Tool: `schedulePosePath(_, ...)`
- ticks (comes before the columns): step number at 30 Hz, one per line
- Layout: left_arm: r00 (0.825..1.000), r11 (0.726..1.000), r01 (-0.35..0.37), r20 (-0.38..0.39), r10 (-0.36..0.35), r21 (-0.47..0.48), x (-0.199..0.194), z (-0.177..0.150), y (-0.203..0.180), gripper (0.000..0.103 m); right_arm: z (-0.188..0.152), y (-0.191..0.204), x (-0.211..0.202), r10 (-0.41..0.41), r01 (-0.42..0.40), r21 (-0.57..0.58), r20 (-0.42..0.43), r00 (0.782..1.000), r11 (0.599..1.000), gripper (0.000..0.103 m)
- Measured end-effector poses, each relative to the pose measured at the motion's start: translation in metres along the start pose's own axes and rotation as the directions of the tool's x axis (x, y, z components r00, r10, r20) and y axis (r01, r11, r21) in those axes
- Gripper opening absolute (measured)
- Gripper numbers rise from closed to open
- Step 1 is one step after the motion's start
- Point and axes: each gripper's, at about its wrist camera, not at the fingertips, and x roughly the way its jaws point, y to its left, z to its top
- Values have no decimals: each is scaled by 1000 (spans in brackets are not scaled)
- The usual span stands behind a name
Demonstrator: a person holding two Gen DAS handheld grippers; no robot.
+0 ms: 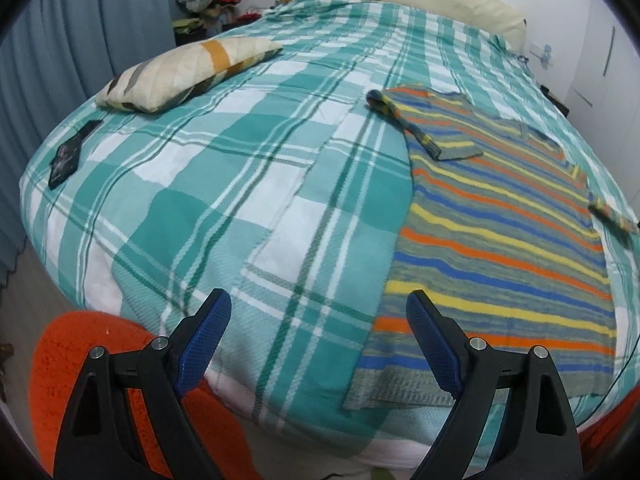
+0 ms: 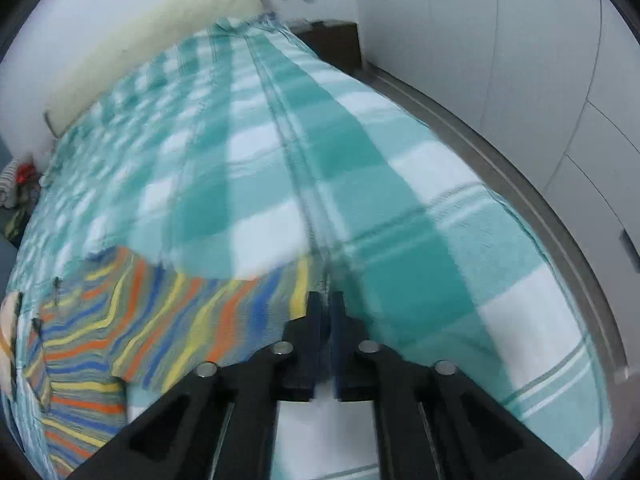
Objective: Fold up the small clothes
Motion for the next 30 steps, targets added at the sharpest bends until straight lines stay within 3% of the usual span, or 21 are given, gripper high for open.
schedulePosePath(4, 1000, 998, -18, -9, 19, 54, 2, -5, -12, 90, -3, -9, 21, 7, -6, 20, -57, 998, 1000, 2)
schedulePosePath(7, 1000, 996, -29, -6, 29, 86, 0, -8, -17, 90, -15, -20, 23, 57, -53, 74, -49, 997, 996, 5)
schedulePosePath(9, 1000, 995, -27, -6, 28, 95, 1, -8, -19, 90, -23, -32, 19, 108, -103, 140, -30, 994, 985, 25)
schedulePosePath(10, 1000, 995, -26, -8, 27, 97, 1, -8, -20, 90, -26, -37, 17, 138, -133, 172, -19, 990, 976, 45)
schedulePosePath(11, 1000, 995, -25, -12, 26, 97, 3, -8, -20, 90, -31, -43, 16, 172, -167, 204, -7, 985, 965, 50)
schedulePosePath(16, 1000, 995, -25, -16, 27, 92, 4, -8, -20, 90, -69, -51, 24, 314, -281, 323, -54, 948, 904, 49)
schedulePosePath(19, 999, 996, -23, -29, 25, 82, 7, -8, -19, 90, -95, -49, 24, 398, -352, 410, -30, 917, 842, 39)
schedulePosePath(21, 999, 997, -22, -40, 25, 75, 10, -8, -18, 90, -108, -52, 25, 441, -392, 499, 21, 897, 773, 39)
schedulePosePath(22, 999, 997, -19, -45, 23, 72, 12, -8, -18, 90, -109, -51, 29, 444, -397, 509, 31, 895, 764, 36)
schedulePosePath(24, 998, 998, -18, -54, 22, 68, 14, -8, -18, 90, -108, -54, 40, 405, -372, 552, 66, 912, 746, 26)
schedulePosePath(26, 997, 998, -23, -68, 27, 62, 18, -8, -17, 90, -107, -57, 51, 402, -390, 602, 122, 908, 697, 21)
schedulePosePath(28, 996, 999, -21, -80, 25, 48, 19, -9, -14, 90, -105, -58, 57, 407, -401, 613, 139, 903, 680, 9)
schedulePosePath(30, 996, 999, -21, -84, 23, 31, 19, -9, -9, 90, -104, -57, 55, 391, -389, 599, 134, 910, 700, 3)
